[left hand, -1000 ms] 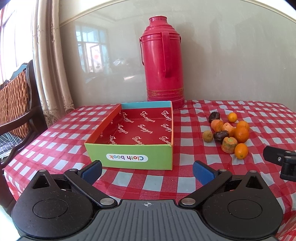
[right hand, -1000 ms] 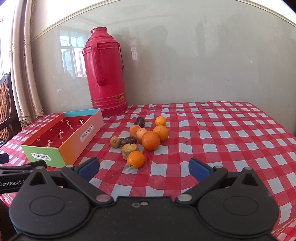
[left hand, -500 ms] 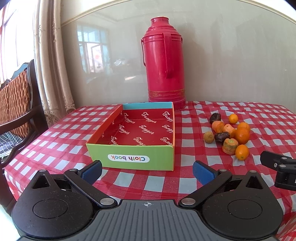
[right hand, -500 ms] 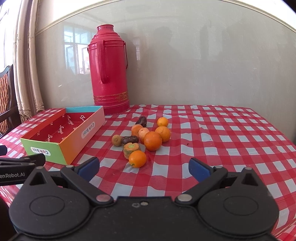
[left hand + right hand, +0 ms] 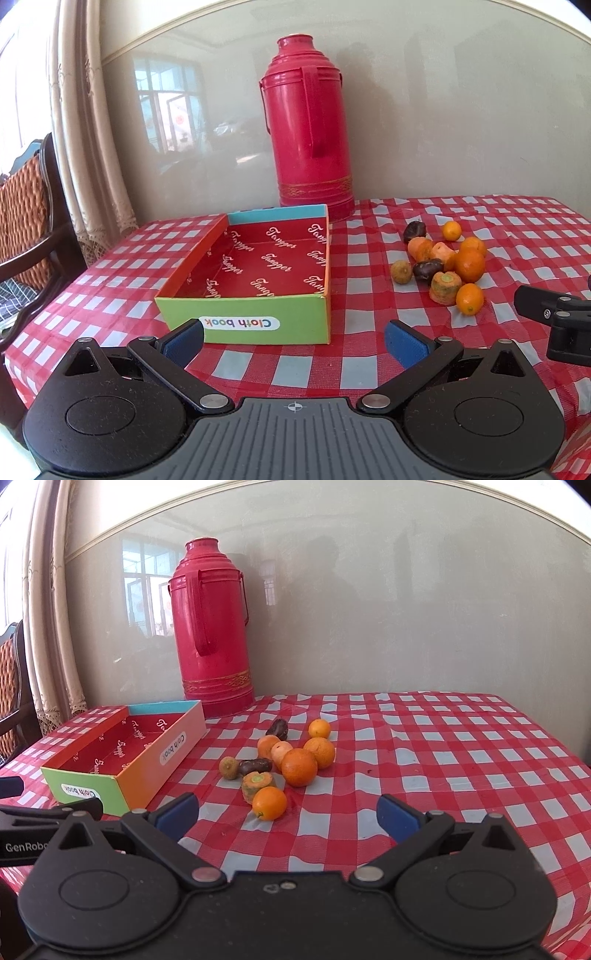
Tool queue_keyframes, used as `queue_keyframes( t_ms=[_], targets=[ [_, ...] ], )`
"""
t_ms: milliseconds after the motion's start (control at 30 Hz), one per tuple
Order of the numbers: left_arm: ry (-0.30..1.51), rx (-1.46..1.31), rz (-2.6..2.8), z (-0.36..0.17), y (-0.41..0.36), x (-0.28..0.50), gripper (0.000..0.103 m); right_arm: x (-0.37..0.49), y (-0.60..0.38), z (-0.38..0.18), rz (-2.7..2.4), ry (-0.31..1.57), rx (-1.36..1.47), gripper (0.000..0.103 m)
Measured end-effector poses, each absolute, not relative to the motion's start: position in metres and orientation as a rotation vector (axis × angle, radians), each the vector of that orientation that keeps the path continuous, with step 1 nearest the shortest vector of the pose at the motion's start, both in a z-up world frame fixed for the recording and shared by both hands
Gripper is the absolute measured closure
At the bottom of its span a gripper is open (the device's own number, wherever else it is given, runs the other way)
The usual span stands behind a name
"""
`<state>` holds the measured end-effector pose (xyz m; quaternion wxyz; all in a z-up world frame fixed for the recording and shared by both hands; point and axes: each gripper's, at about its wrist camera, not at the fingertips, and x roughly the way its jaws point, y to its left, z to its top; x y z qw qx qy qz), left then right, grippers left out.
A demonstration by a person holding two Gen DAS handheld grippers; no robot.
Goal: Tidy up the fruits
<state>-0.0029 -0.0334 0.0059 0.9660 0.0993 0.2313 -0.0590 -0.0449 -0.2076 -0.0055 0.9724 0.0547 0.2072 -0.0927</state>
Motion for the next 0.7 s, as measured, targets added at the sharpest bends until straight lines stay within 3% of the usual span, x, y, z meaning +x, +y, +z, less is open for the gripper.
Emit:
queue_keyframes(
  t_ms=[700],
  targets=[
    [0.486,0.274,-0.344,0.002,-0.100,0.014,0.000,-0.078,-0.265,0.001,-0.367,0.337,0.257,0.006]
  ],
)
